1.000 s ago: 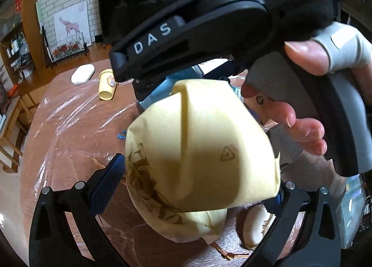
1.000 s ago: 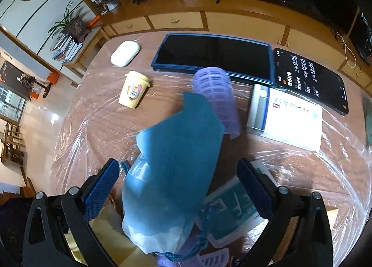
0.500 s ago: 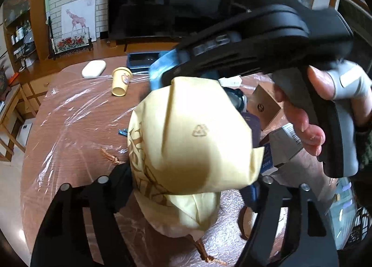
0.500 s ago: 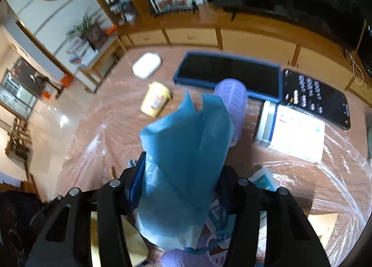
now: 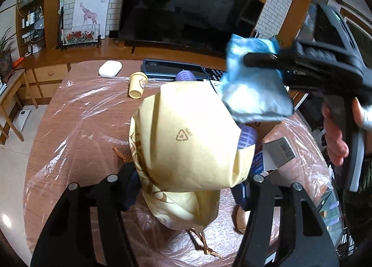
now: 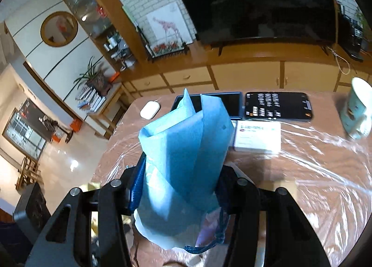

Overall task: Collect trash
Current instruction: 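Carry the yellow bag and blue cloth over the black trash bin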

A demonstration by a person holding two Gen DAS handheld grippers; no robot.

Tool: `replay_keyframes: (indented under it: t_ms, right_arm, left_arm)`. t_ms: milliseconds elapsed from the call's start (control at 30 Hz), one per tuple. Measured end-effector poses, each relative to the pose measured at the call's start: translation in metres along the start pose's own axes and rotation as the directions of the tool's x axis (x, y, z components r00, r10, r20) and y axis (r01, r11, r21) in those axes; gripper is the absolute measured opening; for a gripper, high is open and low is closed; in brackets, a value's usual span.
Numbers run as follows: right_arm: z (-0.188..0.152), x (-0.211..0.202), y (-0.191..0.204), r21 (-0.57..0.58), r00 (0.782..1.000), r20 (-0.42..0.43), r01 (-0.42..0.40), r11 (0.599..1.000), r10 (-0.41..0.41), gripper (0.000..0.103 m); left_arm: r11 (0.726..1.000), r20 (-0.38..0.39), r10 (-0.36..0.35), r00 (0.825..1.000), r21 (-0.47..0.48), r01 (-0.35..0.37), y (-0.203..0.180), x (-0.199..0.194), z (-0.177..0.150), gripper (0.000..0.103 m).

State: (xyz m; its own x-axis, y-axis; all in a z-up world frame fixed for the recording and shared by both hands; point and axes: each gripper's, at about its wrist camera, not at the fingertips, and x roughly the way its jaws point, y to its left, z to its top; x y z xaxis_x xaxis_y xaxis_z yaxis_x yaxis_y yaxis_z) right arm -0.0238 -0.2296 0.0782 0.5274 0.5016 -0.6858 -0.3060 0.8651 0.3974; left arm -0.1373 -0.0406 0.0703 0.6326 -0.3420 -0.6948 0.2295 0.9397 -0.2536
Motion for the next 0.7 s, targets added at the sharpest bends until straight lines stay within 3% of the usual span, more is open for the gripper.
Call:
replay_keyframes:
  t_ms: [300, 700]
  right_arm:
    - [-0.037, -0.061, -0.016, 0.063, 0.994, 0.087, 0.065, 0.996, -0.07, 0.05]
    - [-0.115, -0.126, -0.031, 0.159, 0.975, 0.153, 0.137, 0.978, -0.161, 0.05]
  left_arm:
    - [0.999, 0.008, -0.032, 0.999, 0.03, 0.031, -0.001, -0.011, 0.003, 0.063]
    - [0.992, 0.024, -0.088, 0.996, 0.097, 0.085, -0.016, -0.035, -0.006, 0.063]
